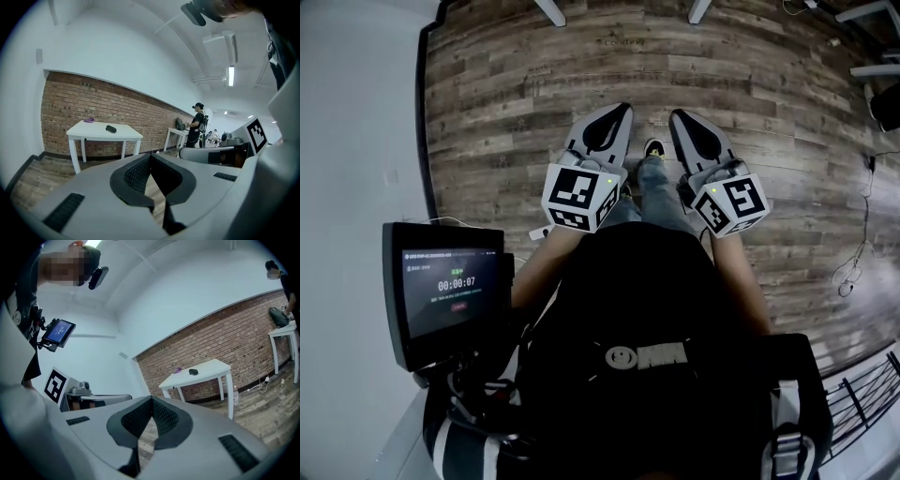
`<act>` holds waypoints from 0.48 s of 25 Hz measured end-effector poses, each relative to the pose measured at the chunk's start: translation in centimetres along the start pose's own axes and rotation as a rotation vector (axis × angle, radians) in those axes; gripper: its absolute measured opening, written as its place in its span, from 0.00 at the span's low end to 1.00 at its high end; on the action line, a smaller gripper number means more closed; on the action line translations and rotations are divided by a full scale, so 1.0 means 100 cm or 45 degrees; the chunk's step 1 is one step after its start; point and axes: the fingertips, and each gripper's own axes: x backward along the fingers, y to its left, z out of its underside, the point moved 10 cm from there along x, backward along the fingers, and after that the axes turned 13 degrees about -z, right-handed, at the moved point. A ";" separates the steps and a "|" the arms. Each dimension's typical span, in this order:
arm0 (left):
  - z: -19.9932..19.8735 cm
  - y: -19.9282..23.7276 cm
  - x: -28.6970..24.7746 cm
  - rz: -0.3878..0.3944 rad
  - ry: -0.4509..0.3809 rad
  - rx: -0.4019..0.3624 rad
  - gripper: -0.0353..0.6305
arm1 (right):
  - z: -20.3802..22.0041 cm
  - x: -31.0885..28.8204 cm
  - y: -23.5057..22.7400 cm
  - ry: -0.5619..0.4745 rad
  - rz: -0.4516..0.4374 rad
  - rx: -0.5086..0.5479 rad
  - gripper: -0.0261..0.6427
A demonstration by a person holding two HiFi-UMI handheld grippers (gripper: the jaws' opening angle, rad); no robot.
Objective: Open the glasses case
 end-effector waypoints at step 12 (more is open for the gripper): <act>-0.051 0.010 -0.101 -0.150 0.000 -0.052 0.06 | -0.060 -0.029 -0.126 -0.021 -0.108 0.009 0.04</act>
